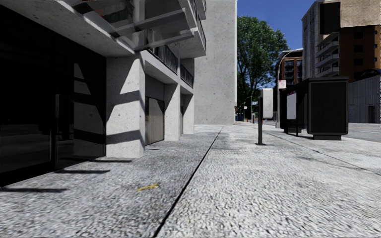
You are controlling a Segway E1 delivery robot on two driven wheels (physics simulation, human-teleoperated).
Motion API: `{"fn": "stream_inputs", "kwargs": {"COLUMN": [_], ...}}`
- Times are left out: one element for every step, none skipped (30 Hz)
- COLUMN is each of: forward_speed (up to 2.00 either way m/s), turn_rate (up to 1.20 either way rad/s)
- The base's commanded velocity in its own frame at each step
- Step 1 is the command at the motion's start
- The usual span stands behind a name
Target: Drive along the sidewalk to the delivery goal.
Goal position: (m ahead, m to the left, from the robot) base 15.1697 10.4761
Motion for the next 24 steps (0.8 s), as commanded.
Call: {"fn": "stream_inputs", "kwargs": {"forward_speed": [2.00,2.00,2.00,2.00,2.00,2.00,2.00,2.00,2.00,2.00,2.00,2.00,2.00,2.00,2.00,2.00,2.00,2.00,2.00,2.00,2.00,2.00,2.00,2.00], "turn_rate": [-0.21,-0.21,-0.23,-0.25,-0.25,-0.25,-0.27,-0.28,-0.28,-0.28,-0.28,-0.28,-0.28,-0.28,-0.28,-0.28,-0.28,-0.28,-0.28,-0.28,-0.28,-0.28,-0.28,-0.28]}}
